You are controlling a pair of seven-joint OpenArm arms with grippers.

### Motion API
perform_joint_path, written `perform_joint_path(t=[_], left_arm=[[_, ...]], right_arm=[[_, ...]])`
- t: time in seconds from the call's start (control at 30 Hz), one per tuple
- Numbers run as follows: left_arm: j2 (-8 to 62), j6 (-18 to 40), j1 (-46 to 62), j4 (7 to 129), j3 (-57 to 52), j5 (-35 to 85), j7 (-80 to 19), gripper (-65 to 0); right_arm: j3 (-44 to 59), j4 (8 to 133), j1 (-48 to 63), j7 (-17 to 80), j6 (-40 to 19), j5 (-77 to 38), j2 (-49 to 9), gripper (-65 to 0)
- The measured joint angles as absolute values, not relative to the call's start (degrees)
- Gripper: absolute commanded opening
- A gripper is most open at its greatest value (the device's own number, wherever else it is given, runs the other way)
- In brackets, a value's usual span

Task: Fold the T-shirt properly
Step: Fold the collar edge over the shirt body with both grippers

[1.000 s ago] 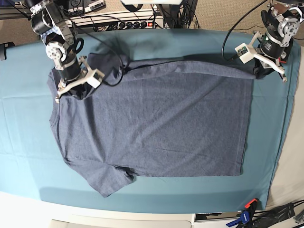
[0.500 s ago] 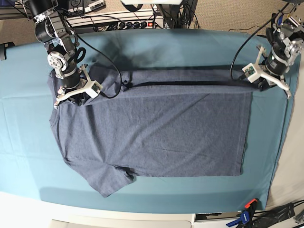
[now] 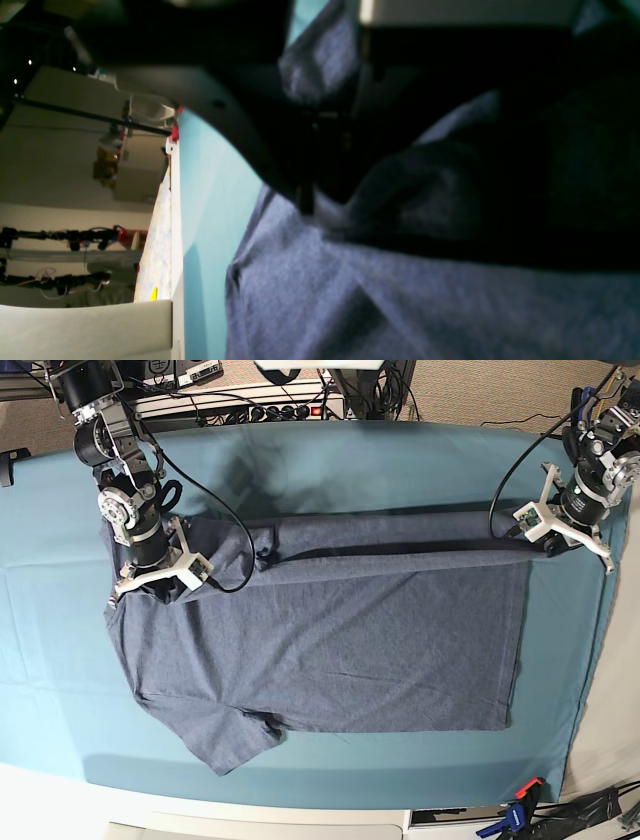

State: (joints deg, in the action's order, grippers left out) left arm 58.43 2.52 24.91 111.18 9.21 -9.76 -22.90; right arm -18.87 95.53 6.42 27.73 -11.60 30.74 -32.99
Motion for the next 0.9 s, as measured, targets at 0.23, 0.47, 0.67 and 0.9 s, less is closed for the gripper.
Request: perform_joint_path(t=[0.23,0.47,0.67,0.9], left_arm=[[58.4,2.6,22.9,111.1,9.3,-8.3,-22.8,-65.0],[58.4,4.8,20.3,111.1,9.3,-5.3,-22.3,-65.0],[58.4,6.8,20.3,111.1,9.3,-5.3,-21.9,-65.0],[58.4,6.7,20.3,111.1,9.3,-5.3,-21.8,-65.0]], right_arm=[[-18.9,90.2,6.2,26.7,-11.5,30.5,-33.0,-65.0],[-18.9,89.1,6.2,26.5,-11.2,30.5,-33.0,-65.0],[-18.9,89.1,6.2,26.1,-11.2,30.6,-33.0,-65.0],[-18.9,89.1,6.2,25.8,-11.2,30.6,-33.0,-65.0]])
